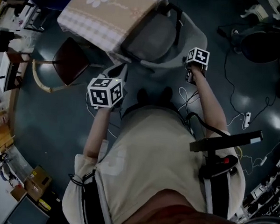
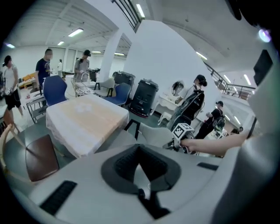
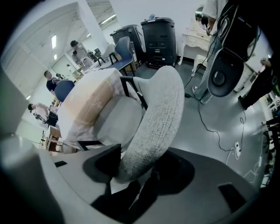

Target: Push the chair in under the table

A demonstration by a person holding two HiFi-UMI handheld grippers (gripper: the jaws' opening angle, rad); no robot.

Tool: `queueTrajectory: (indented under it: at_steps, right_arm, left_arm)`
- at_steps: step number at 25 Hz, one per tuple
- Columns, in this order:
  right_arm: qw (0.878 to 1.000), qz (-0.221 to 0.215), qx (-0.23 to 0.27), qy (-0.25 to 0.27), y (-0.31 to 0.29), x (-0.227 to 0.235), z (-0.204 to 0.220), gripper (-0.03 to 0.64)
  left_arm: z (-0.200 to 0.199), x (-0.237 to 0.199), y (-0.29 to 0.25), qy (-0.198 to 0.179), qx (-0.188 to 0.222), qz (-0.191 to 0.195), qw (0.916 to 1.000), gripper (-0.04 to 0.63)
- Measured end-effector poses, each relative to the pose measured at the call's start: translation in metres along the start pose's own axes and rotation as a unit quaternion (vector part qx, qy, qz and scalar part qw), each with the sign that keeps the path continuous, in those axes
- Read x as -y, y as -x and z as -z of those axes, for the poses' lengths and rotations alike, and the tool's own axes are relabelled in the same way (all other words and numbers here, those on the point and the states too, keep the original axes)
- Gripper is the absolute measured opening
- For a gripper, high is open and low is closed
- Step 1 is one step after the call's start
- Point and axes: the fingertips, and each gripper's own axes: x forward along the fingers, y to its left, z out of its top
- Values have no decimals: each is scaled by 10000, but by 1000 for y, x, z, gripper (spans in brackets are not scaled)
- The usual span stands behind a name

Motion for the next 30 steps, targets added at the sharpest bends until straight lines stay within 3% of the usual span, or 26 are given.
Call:
queueTrajectory:
  at_steps: [4, 6, 8, 9, 11, 14, 16, 20, 23, 25, 28, 30]
  right_arm:
    - [9990, 17, 347, 272, 42, -12, 2, 259]
    - [9958, 76, 744, 523, 66, -18, -4, 259]
    - [9896, 30, 1197, 795, 91, -34, -7, 251]
    - [9855, -89, 1404, 952, 103, -47, -7, 210]
    - [9751, -622, 1730, 1242, 126, -87, -3, 36]
    - [9519, -1848, 1996, 1408, 161, -165, 7, 12]
    - [9303, -2566, 2117, 1544, 186, -216, 17, 11]
    - [8836, -3508, 2230, 2157, 231, -302, 46, 11]
    - [8525, -3990, 2233, 2536, 260, -338, 63, 11]
    - [8379, -4146, 2265, 2733, 273, -352, 71, 11]
    - [8300, -3973, 2363, 3121, 277, -363, 76, 11]
    - [8281, -4045, 2322, 3110, 277, -366, 80, 11]
  left_arm:
    - [-11, -28, 31, 485, 459, 51, 9978, 8]
    - [-19, -32, 46, 866, 767, 458, 9922, 8]
    - [-25, -32, 60, 1281, 1083, 975, 9810, 8]
    - [-25, -34, 67, 1337, 1150, 1071, 9785, 8]
    - [-23, -40, 77, 1170, 1153, 1012, 9812, 8]
    - [-25, -45, 90, 930, 1195, 981, 9836, 8]
    - [-27, -49, 100, 883, 1291, 1051, 9821, 8]
    - [-26, -63, 121, 914, 1491, 1165, 9777, 8]
    - [-21, -68, 131, 924, 1540, 1174, 9767, 7]
    - [-17, -68, 138, 956, 1531, 1278, 9752, 6]
    - [-12, -68, 148, 1152, 1624, 1360, 9705, 6]
    - [-6, -71, 150, 1115, 1627, 1164, 9734, 6]
